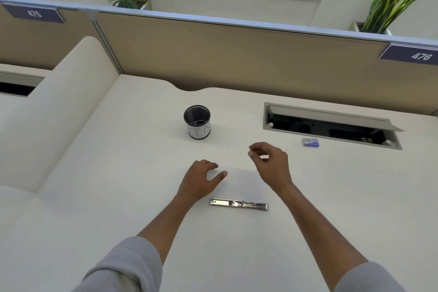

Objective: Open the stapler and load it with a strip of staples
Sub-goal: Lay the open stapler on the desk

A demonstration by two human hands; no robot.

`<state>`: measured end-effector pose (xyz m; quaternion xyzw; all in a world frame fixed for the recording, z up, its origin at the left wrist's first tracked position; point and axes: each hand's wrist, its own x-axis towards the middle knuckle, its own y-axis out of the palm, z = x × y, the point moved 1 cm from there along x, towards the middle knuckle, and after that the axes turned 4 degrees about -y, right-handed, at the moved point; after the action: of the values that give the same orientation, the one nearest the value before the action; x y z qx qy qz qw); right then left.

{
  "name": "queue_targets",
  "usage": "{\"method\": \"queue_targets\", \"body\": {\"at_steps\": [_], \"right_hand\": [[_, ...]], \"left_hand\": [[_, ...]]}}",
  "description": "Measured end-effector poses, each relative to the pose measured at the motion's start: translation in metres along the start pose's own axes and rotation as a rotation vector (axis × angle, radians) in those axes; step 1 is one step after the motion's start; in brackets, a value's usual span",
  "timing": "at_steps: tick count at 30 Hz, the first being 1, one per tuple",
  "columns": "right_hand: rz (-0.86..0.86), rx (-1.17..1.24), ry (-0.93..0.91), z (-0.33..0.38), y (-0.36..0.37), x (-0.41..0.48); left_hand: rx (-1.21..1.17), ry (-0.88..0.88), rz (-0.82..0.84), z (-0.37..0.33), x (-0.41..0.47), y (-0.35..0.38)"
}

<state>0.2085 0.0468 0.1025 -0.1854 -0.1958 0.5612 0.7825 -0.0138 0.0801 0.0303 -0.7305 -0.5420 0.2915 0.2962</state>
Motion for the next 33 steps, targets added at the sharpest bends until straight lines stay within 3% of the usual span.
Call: {"method": "queue_targets", "body": {"at_steps": [3,10,23,33], "right_hand": [[0.037,0.009,-0.060,0.023,0.012,0.028],[0.070,-0.003,-0.166,0.067,0.050,0.087],[0.216,-0.154,-0.219,0.068,0.129,0.135],[0.095,-0.067,-0.146,0.051,0.100,0.116]], "left_hand": [[0.034,-0.027,-0.077,0.005,0.009,0.001],[0.074,-0.095,-0.042,0.019,0.015,0.025],[0.249,0.026,-0.158,0.032,0.019,0.045],[0.226,0.003,-0.161,0.038,0.020,0.046]]}}
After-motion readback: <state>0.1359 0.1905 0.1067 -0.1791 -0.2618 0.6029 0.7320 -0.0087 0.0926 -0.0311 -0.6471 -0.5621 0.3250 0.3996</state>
